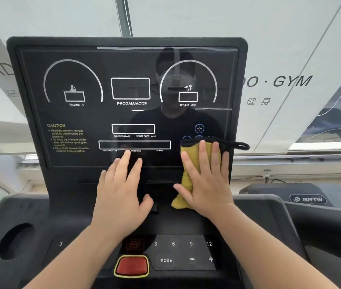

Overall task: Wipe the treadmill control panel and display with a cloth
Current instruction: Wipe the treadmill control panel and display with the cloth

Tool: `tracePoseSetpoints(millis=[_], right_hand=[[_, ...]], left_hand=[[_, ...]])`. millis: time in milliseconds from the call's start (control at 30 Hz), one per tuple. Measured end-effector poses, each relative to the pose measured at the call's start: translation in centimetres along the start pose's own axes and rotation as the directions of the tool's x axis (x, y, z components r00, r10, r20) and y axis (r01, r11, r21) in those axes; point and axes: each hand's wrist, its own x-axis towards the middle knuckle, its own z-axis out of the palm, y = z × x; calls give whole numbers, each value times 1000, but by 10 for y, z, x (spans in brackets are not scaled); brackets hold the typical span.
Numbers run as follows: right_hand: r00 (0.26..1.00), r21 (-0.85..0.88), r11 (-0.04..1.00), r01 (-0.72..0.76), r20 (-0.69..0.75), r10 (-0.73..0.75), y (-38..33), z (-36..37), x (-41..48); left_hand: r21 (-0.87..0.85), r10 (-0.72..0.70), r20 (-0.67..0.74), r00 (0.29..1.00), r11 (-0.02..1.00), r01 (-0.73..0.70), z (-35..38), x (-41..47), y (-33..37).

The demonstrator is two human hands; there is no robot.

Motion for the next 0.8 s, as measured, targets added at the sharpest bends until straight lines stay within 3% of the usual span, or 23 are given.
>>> tracePoseSetpoints(millis=[167, 400, 567, 800], right_hand=[[992, 27, 998, -57, 110, 54, -1, 4, -28], [982, 185, 981, 57, 167, -89, -71, -10, -37], [969, 197, 967, 162, 154, -194, -64, -13, -36], [987, 117, 991, -71, 153, 53, -35, -11, -74]], left_hand=[[-8, -57, 27, 998, 998, 58, 11, -24, -16], [24, -129, 75, 989, 992, 127, 20, -53, -43], [61, -127, 109, 986, 991, 121, 20, -56, -54], [20, -170, 97, 981, 985, 169, 22, -59, -71]])
